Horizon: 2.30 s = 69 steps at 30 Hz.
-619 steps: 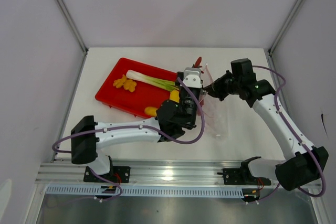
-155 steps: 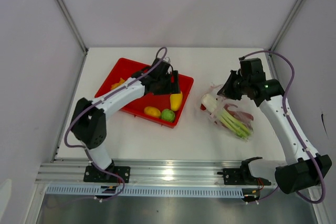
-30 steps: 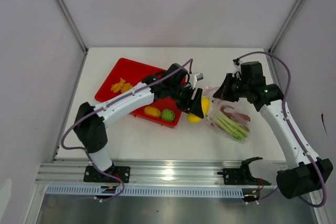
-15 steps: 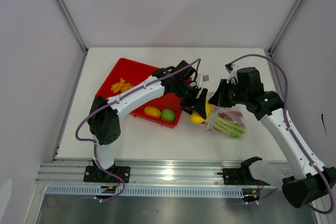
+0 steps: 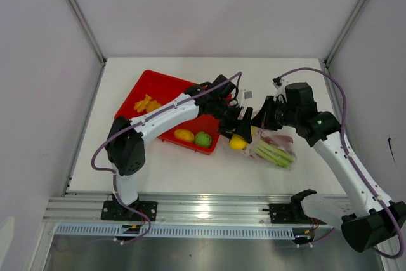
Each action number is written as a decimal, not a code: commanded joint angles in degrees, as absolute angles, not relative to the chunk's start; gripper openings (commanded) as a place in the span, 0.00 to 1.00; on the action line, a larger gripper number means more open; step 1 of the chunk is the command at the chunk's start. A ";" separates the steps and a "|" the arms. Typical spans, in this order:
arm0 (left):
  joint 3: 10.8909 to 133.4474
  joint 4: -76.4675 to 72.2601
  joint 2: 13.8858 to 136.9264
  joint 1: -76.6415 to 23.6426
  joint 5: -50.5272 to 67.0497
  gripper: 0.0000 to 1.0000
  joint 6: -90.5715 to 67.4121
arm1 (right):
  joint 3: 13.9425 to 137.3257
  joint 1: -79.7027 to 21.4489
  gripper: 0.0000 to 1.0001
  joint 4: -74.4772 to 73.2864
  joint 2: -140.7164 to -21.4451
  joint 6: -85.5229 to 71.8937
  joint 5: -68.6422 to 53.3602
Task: Place the food in the zip-top bag and seal the zipper
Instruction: Place the fake fruit in the zipper food storage bag, then adjust the zipper food storage bag at the center of the board.
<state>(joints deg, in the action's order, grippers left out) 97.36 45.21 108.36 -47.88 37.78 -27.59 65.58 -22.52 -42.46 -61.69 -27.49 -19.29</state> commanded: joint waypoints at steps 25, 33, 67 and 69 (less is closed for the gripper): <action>76.65 27.07 80.70 -48.16 14.78 0.88 -27.07 | 71.54 -18.46 0.00 -41.66 -61.17 -32.52 -25.13; 69.38 28.05 75.59 -47.38 3.16 0.72 -29.18 | 73.30 -17.58 0.00 -42.27 -60.82 -33.13 -27.86; 95.25 30.23 92.90 -46.76 32.15 0.01 -33.57 | 81.63 -17.49 0.00 -53.08 -62.57 -27.60 -10.20; 98.50 31.11 94.13 -47.37 33.83 0.01 -34.01 | 84.27 -17.49 0.00 -55.01 -62.84 -27.16 -8.80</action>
